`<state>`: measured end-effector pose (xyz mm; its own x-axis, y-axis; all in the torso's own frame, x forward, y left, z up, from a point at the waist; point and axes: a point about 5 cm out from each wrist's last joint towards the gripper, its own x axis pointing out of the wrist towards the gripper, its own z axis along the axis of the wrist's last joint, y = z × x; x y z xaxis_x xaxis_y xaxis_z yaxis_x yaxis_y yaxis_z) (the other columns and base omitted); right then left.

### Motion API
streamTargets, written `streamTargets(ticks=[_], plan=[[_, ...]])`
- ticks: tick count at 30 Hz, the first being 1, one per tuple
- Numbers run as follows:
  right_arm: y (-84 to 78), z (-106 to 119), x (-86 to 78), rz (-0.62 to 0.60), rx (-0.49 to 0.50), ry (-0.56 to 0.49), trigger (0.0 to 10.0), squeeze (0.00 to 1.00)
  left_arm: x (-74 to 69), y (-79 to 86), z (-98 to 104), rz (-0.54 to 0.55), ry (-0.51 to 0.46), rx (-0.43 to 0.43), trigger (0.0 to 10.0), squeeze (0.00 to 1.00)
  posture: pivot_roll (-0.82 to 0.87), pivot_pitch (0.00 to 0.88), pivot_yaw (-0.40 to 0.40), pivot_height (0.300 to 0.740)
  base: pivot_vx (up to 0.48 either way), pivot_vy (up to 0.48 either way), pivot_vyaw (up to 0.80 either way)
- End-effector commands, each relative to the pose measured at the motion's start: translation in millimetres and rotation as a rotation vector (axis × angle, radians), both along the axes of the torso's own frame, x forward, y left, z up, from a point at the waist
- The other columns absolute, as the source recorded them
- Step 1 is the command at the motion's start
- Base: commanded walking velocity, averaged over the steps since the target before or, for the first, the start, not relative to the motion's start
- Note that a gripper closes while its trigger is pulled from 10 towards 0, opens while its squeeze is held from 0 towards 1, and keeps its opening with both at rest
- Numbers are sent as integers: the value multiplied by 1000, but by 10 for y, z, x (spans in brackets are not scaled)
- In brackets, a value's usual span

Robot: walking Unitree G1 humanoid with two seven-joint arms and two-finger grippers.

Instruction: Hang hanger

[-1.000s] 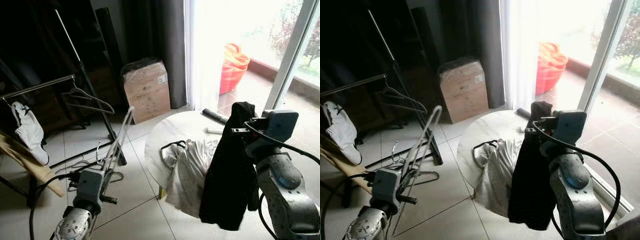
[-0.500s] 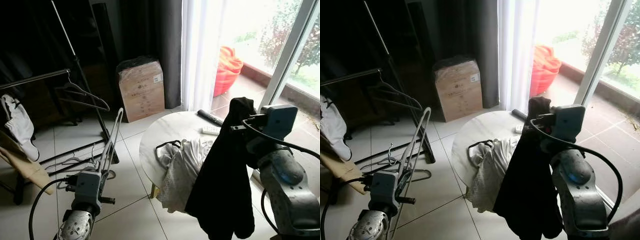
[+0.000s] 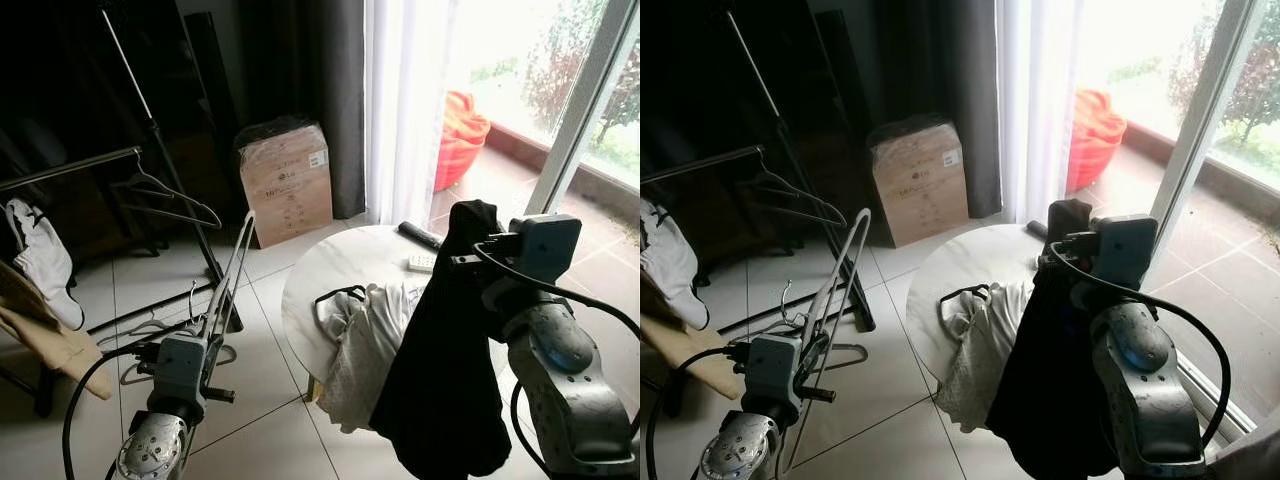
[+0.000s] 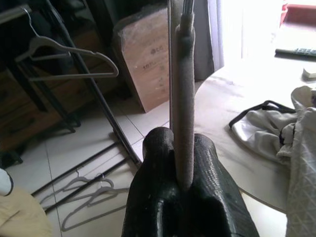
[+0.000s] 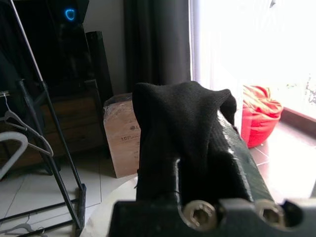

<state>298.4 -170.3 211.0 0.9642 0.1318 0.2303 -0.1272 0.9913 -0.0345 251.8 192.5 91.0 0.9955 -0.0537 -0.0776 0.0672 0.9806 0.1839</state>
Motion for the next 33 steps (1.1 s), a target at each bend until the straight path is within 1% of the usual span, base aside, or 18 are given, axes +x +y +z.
streamTargets(ticks=[1,6,8,14,18,23,24,25,27,28,29,30,31,32,33], plan=[[70,283,6,35,1,-118,10000,0,-3,21,1,1,7,12,10000,0,-205,65,70,740,330,0,0],[157,471,50,89,3,-183,10000,0,-12,7,-9,1,8,7,10000,0,-202,56,65,740,332,0,0],[157,553,71,98,-1,-210,10000,0,-15,0,-14,1,9,6,10000,0,-202,52,63,740,334,0,0],[117,687,110,96,-19,-251,10000,0,-24,-14,-19,-1,11,1,10000,0,-202,58,61,740,336,0,0],[104,692,113,96,-8,-252,10000,0,-29,-7,-22,4,12,1,10000,0,-201,65,61,740,334,0,0],[195,667,80,166,-5,-247,10000,0,-31,-12,-22,5,13,1,10000,0,-201,75,61,740,335,0,0],[193,621,87,166,-14,-224,10000,0,-32,-18,-24,3,15,1,10000,0,-201,75,61,740,337,0,0],[170,505,107,157,-28,-166,10000,0,-34,-29,-30,-2,19,-2,10000,0,-200,76,61,740,300,0,0],[137,338,130,152,-44,-86,10000,0,-38,-38,-38,-7,26,-5,10000,0,-200,80,59,740,131,0,0],[85,127,153,129,-81,15,10000,0,-43,-43,-44,-7,31,-5,10000,0,-200,81,59,740,0,0,0],[85,127,153,129,-81,15,10000,0,-43,-43,-44,-7,31,-5,10000,0,-200,81,59,740,0,0,0],[57,-153,136,159,-91,145,10000,0,-48,-46,-53,-8,34,-5,10000,0,-197,85,56,740,0,0,0],[42,-269,123,164,-112,201,10000,0,-50,-46,-55,-9,35,-5,10000,0,-194,86,57,740,0,0,0],[31,-340,113,166,-129,236,10000,0,-51,-46,-55,-9,36,-5,10000,0,-194,86,57,740,0,0,0],[23,-512,54,202,-101,300,10000,0,-54,-35,-73,-5,39,-5,10000,0,-195,90,55,740,0,0,0]])
